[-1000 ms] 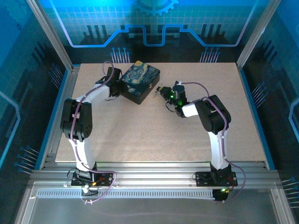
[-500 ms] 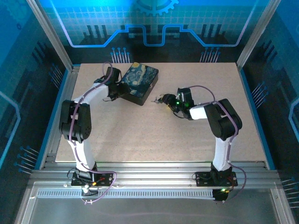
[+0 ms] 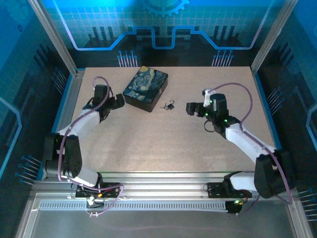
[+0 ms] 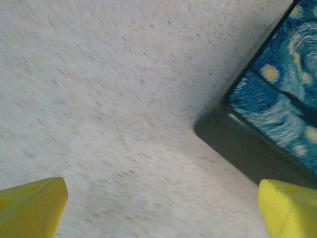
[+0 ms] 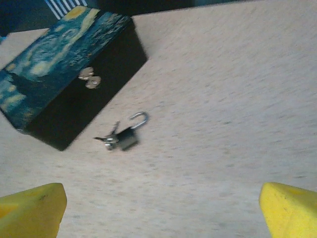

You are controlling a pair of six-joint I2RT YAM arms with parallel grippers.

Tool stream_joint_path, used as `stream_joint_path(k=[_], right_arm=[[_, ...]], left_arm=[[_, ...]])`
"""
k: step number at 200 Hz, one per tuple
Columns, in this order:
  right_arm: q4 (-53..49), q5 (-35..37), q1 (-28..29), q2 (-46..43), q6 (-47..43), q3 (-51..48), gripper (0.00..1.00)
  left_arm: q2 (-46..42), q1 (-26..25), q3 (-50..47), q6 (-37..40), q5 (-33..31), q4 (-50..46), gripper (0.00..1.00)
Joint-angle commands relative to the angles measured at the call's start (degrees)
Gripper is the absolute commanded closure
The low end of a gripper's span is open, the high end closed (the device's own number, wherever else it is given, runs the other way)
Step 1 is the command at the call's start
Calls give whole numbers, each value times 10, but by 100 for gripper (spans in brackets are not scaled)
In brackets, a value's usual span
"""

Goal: Unlock a padlock with a key

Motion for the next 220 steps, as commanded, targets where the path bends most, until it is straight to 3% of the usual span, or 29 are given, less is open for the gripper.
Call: stream_joint_path(k=[1, 26, 55, 96, 110, 130, 149, 159, 220], right_arm=[[-2, 41, -48, -15, -109, -44, 0], [55, 39, -88, -4, -122, -85, 0], [200, 38, -107, 43, -137, -142, 0], [302, 20, -111, 97, -176, -143, 0], [340, 5, -116, 123, -176, -152, 0], [421, -7, -124, 136, -172, -192, 0], [405, -10, -131, 131, -162, -189, 0], [409, -9, -130, 132, -162, -189, 0], [402, -3, -127, 132, -164, -187, 0]], left_arm=[[-20, 19, -100, 124, -75, 177, 1], [-14, 26, -161, 152, -86, 252, 1], [-28, 33, -223, 150, -20, 333, 1], [-59, 39, -265, 145, 23, 382, 1], [-64, 41, -296, 112, 45, 461, 1], [-24, 42, -311, 113, 55, 529, 1], [44, 40, -325, 126, 68, 625, 1], [29, 39, -322, 119, 69, 588, 1], [35, 25, -310, 137, 52, 581, 1]])
